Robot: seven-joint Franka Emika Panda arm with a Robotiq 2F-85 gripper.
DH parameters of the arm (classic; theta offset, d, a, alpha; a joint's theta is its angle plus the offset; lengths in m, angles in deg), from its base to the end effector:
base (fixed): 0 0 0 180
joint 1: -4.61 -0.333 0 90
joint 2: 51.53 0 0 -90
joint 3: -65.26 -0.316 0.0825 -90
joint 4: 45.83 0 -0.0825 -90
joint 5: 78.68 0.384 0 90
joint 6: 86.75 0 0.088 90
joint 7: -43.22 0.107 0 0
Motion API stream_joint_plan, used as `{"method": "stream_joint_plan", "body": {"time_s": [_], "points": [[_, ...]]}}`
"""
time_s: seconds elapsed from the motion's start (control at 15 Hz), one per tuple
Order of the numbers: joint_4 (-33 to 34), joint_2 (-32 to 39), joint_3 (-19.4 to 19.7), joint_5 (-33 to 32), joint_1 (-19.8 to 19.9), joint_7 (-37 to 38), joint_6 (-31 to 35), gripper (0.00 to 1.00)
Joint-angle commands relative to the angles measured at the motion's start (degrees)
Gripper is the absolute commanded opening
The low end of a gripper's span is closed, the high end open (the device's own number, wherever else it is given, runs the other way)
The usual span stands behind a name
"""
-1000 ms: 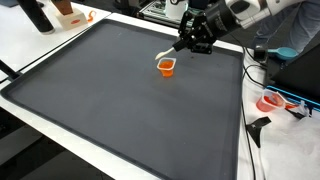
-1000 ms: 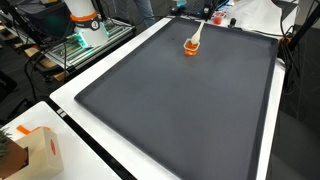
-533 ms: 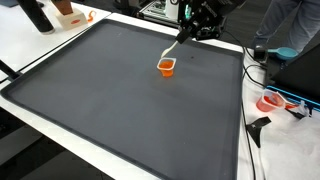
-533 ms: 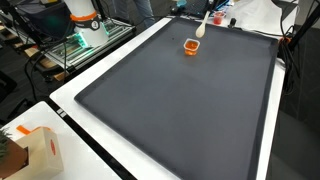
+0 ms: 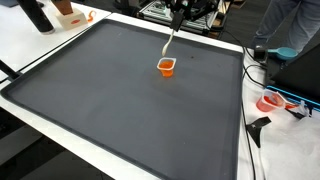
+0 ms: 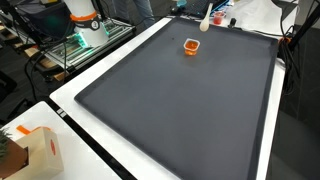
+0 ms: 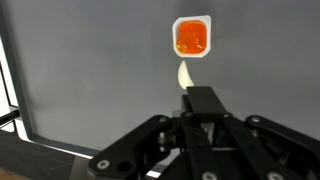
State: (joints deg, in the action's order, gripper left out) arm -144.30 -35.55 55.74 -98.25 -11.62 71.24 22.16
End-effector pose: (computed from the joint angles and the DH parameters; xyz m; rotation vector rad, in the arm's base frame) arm 0.5801 0.2439 0.4202 2.8554 0.1179 0.0614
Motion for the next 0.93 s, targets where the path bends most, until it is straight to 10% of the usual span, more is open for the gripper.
{"method": "stream_joint_plan", "body": {"time_s": [0.0,0.87], "points": [[-9.49,-7.27,0.44,8.01,3.81,-7.51,9.41,0.03],[-18.91,-17.02,1.97,22.49,8.79,-27.12,12.40,0.03]]}}
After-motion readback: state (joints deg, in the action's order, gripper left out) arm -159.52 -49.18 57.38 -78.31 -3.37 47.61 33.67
